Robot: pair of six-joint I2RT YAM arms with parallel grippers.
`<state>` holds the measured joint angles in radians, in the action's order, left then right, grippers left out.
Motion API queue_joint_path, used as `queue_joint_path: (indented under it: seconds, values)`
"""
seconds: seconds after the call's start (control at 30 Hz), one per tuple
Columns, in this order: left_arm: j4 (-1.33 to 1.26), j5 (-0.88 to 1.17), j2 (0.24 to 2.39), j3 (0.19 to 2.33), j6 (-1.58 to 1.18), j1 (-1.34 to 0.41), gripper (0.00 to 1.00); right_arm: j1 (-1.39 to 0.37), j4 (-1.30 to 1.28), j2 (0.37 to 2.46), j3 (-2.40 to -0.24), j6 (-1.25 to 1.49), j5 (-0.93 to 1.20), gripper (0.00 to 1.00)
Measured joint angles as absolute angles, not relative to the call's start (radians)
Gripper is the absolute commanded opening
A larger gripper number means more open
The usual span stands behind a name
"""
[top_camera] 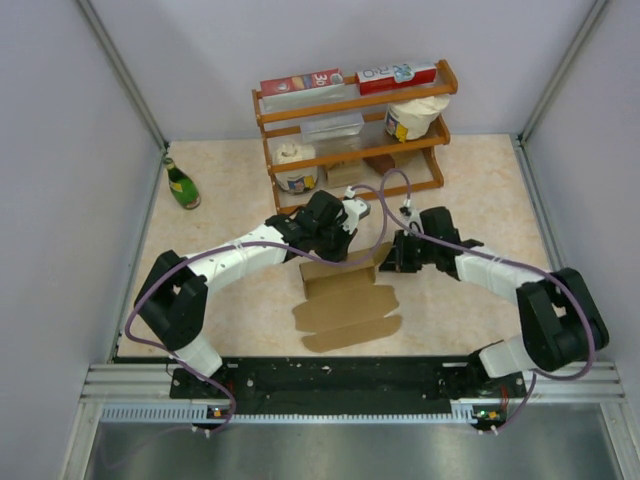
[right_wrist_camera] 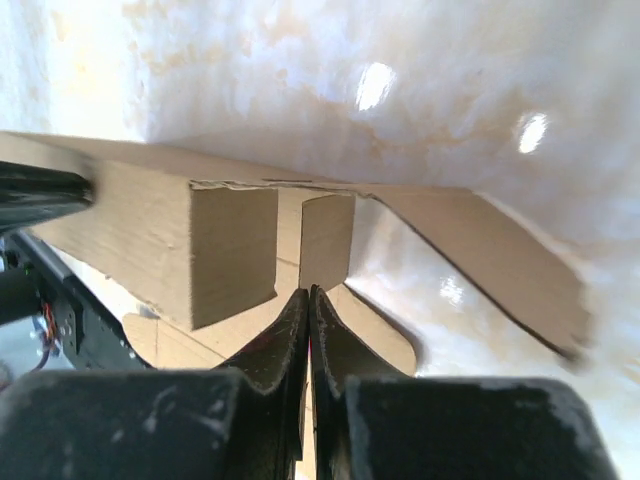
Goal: Fold the paper box
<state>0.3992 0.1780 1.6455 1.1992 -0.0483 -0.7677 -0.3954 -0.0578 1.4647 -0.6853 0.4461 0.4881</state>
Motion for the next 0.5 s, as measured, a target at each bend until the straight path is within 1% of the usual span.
queue_joint_path:
  seconds: [0.1, 0.17, 0.3, 0.43, 0.5]
  values:
    - [0.4, 0.178, 1.645, 1.199, -0.049, -0.768, 0.0, -0.355, -0.144, 1.369, -0.709, 0.415, 0.446, 0.01]
    - [0.399, 0.178, 1.645, 1.199, -0.049, -0.768, 0.0, -0.329, -0.192, 1.314, -0.734, 0.397, 0.416, 0.08]
    - [0.4, 0.178, 1.645, 1.199, -0.049, -0.768, 0.0, -0.294, -0.281, 1.243, -0.818, 0.357, 0.345, 0.13]
    - [0.4, 0.179, 1.645, 1.199, -0.049, -0.768, 0.0, -0.273, -0.317, 1.234, -0.886, 0.336, 0.293, 0.13]
    - [0.4, 0.178, 1.645, 1.199, -0.049, -0.768, 0.0, -0.265, -0.332, 1.24, -0.91, 0.332, 0.272, 0.11]
